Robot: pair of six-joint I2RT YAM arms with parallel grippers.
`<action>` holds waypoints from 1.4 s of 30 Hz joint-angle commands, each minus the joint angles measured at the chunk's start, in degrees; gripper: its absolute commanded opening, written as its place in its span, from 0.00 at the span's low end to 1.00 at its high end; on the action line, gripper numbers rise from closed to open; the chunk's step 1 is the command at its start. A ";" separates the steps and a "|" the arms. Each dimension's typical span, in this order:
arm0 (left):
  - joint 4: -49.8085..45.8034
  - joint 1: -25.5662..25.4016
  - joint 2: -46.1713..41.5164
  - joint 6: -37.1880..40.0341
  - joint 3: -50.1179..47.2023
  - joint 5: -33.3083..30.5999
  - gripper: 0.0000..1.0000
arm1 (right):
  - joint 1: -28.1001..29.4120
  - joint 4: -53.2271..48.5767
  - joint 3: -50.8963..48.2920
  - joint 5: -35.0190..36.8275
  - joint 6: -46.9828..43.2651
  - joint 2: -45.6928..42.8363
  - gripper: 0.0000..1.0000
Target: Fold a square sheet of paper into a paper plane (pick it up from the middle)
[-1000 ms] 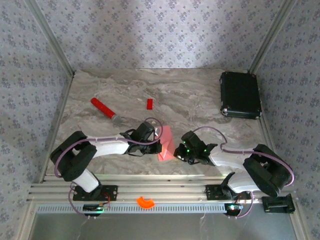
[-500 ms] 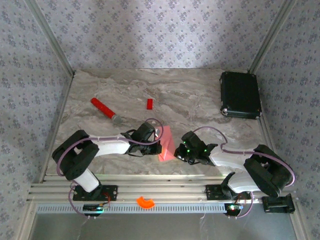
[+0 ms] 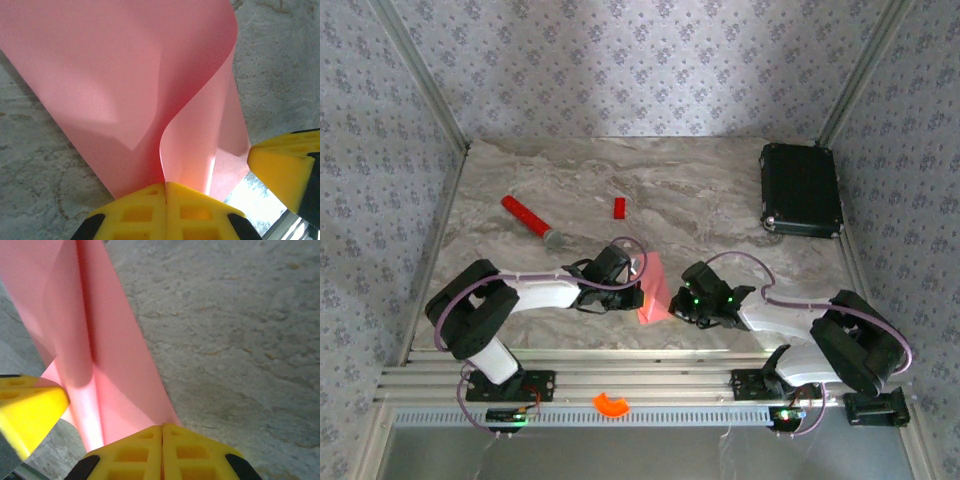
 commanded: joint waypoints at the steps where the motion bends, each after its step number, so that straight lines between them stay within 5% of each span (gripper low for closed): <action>1: 0.33 0.40 0.07 0.98 0.73 0.81 0.00 | 0.07 -2.18 0.74 1.10 -0.74 -1.58 0.09; 11: 0.18 0.42 -0.92 1.19 1.36 1.42 0.00 | 0.35 1.37 -1.07 1.14 -0.86 -7.02 0.10; 26: -1.53 0.33 -1.69 2.24 3.12 2.20 0.00 | 0.95 -2.10 3.53 -1.47 -2.72 4.19 0.08; 42: -13.82 1.59 0.30 12.01 10.18 -0.31 0.00 | 0.29 -4.33 1.58 -0.51 -2.99 2.94 0.06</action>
